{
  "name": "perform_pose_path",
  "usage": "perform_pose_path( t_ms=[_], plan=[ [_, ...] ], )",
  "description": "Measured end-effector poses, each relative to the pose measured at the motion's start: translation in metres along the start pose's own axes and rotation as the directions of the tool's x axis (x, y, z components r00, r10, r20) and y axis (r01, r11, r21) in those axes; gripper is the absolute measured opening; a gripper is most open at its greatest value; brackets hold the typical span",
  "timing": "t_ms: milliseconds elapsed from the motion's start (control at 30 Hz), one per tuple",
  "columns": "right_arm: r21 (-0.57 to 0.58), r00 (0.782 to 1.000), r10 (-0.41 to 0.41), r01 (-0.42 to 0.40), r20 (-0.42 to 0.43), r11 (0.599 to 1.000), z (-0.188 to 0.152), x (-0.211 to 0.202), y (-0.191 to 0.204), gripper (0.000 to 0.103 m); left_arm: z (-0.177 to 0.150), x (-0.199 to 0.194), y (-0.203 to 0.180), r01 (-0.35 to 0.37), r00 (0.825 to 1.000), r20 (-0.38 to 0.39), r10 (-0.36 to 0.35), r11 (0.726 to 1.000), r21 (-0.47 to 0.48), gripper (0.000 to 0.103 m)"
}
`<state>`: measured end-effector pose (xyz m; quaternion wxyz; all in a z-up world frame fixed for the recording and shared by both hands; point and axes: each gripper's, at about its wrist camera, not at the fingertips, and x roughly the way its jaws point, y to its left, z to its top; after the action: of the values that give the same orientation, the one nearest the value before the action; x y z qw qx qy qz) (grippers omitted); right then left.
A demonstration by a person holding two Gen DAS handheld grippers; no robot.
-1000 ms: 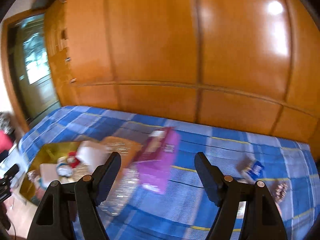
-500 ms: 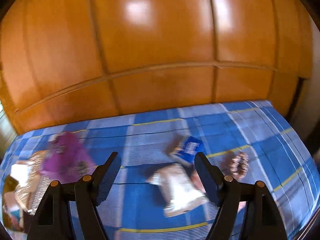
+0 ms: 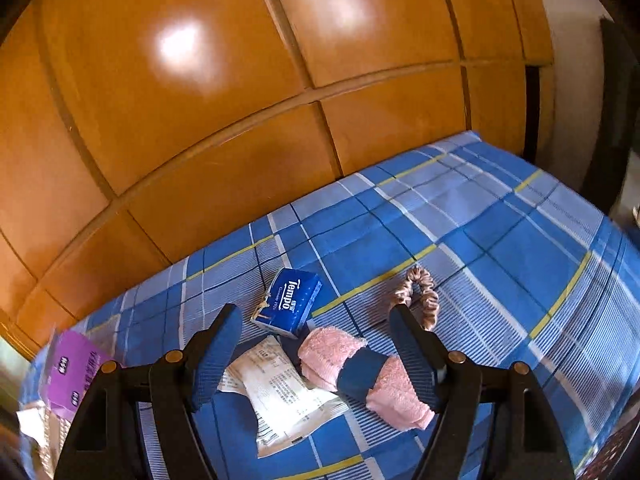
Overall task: Organize soft objects
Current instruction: 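Move both tools back over the bed toward the remaining items, then grasp the white snack packet with the left tool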
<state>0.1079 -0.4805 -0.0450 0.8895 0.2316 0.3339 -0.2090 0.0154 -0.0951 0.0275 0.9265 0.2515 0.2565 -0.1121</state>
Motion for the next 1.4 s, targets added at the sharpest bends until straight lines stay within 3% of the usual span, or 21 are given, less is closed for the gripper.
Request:
perform_pose_path(
  t_ms=[300,433,600,767,967,1133,1333,1400],
  plan=[
    [0.168,0.999,-0.044,0.049,-0.031,0.985,0.0,0.003,-0.034,0.077,0.037,0.018,-0.049,0.14,0.99,0.02,-0.142,0.988,0.06,0.073],
    [0.292,0.997,-0.053,0.065,-0.049,0.954,-0.002,0.002,-0.059,0.077,0.06,0.035,-0.072,0.246,0.969,0.009,-0.246,0.968,0.047,0.073],
    [0.339,0.998,-0.03,0.049,-0.063,0.94,-0.003,0.002,-0.068,0.077,0.079,0.072,-0.117,0.351,0.936,-0.048,-0.348,0.935,0.046,0.073],
    [0.33,0.998,-0.009,0.03,-0.065,0.943,-0.003,0.003,-0.066,0.077,0.086,0.128,-0.154,0.448,0.87,-0.193,-0.454,0.891,-0.075,0.071],
    [0.357,0.998,0.027,-0.004,-0.059,0.934,-0.003,0.004,-0.067,0.077,0.096,0.177,-0.187,0.501,0.797,-0.268,-0.541,0.841,-0.206,0.071],
    [0.381,0.997,0.052,-0.028,-0.053,0.924,-0.004,0.003,-0.069,0.077,0.103,0.222,-0.212,0.496,0.732,-0.331,-0.595,0.799,-0.339,0.071],
    [0.397,0.996,0.073,-0.05,-0.043,0.917,-0.004,0.003,-0.07,0.077,0.101,0.27,-0.236,0.414,0.689,-0.391,-0.61,0.775,-0.478,0.074],
    [0.402,0.996,0.081,-0.057,-0.043,0.914,-0.004,0.003,-0.071,0.077,0.098,0.282,-0.242,0.405,0.668,-0.4,-0.628,0.757,-0.512,0.077]
  ],
)
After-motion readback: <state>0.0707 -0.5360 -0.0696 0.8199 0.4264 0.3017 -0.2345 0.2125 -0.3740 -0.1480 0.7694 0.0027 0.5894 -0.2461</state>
